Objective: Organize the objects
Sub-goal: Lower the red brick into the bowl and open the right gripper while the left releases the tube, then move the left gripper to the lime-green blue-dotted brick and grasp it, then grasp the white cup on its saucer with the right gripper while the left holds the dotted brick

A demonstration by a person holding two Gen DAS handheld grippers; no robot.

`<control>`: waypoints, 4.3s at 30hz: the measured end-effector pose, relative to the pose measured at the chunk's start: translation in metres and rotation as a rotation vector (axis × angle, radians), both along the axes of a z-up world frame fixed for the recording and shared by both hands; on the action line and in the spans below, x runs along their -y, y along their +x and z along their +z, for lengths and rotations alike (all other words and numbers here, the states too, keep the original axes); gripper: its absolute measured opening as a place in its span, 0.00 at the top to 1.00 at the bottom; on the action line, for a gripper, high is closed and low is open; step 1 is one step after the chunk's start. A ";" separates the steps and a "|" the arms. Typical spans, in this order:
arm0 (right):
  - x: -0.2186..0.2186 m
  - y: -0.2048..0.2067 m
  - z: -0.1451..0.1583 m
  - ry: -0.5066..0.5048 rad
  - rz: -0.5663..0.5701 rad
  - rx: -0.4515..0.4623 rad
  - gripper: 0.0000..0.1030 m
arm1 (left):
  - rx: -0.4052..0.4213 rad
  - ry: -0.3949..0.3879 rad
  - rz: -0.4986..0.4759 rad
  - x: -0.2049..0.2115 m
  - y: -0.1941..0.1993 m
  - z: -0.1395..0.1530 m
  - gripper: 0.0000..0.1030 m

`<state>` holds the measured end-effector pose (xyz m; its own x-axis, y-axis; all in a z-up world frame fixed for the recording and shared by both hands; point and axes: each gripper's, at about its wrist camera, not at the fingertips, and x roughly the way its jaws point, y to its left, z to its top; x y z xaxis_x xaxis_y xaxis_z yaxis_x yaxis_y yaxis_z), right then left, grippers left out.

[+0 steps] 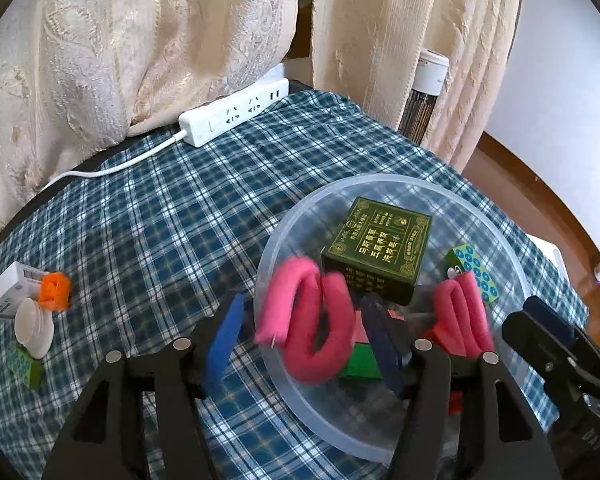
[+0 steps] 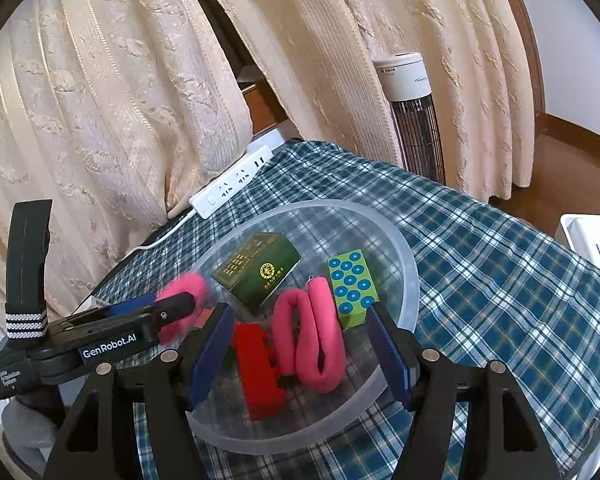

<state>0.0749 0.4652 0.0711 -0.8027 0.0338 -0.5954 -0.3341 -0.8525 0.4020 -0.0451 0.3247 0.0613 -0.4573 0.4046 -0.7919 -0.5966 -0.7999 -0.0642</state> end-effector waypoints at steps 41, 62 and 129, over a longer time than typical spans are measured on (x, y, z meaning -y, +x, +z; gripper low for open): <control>0.069 -0.006 0.029 0.087 0.095 -0.024 0.27 | -0.026 0.025 0.261 0.138 -0.012 0.006 0.33; 0.125 -0.021 0.024 0.114 0.206 0.026 0.26 | -0.043 -0.022 0.445 0.260 -0.044 -0.022 0.33; 0.293 -0.172 -0.012 0.239 0.606 0.181 0.26 | -0.077 0.021 0.530 0.335 -0.022 -0.015 0.36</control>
<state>-0.0967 0.1722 0.0589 -0.6097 -0.2431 -0.7544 0.1863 -0.9691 0.1617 -0.0668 -0.0103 0.0461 -0.6595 0.1180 -0.7424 -0.1148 -0.9918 -0.0557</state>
